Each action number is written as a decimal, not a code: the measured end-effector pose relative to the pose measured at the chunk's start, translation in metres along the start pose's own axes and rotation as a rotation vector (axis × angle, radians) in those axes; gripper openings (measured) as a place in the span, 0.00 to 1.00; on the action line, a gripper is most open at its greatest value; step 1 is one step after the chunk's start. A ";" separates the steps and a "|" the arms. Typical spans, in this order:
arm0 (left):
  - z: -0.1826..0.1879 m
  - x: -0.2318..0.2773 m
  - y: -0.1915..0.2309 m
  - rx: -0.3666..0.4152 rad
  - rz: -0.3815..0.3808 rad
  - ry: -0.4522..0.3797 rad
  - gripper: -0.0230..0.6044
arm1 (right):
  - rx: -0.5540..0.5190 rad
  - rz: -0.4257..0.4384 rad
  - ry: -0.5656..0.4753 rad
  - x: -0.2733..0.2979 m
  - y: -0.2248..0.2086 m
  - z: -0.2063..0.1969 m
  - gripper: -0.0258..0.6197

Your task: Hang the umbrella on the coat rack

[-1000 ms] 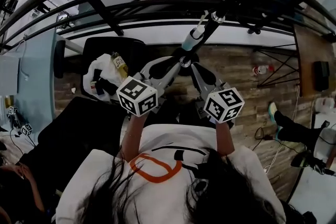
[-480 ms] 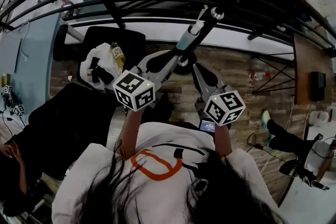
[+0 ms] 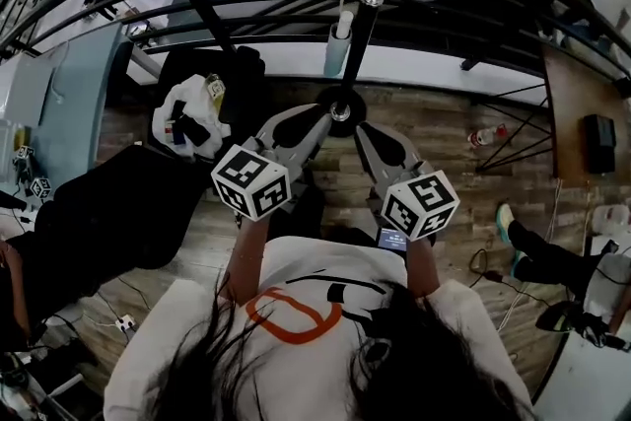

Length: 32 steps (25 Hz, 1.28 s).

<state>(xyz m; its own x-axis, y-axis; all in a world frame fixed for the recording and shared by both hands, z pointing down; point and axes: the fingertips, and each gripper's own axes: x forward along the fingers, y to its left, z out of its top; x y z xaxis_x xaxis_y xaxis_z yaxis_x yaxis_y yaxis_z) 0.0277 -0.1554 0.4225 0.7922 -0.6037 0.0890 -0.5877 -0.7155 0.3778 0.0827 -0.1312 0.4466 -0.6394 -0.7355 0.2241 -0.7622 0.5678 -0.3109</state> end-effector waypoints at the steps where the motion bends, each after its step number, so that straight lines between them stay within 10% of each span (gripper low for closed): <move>1: -0.003 -0.004 -0.010 0.002 0.002 0.001 0.11 | -0.001 0.006 -0.001 -0.008 0.004 -0.002 0.05; 17: -0.063 -0.056 -0.131 0.040 0.033 0.028 0.10 | 0.000 0.068 -0.032 -0.118 0.051 -0.051 0.05; 32: -0.067 -0.082 -0.145 0.058 -0.034 0.056 0.10 | 0.005 0.005 -0.050 -0.122 0.076 -0.055 0.05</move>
<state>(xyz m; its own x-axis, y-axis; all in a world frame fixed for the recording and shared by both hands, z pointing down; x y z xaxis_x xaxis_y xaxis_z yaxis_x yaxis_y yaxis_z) 0.0586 0.0214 0.4219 0.8191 -0.5590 0.1291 -0.5672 -0.7555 0.3278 0.0970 0.0215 0.4464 -0.6370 -0.7506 0.1758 -0.7586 0.5697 -0.3163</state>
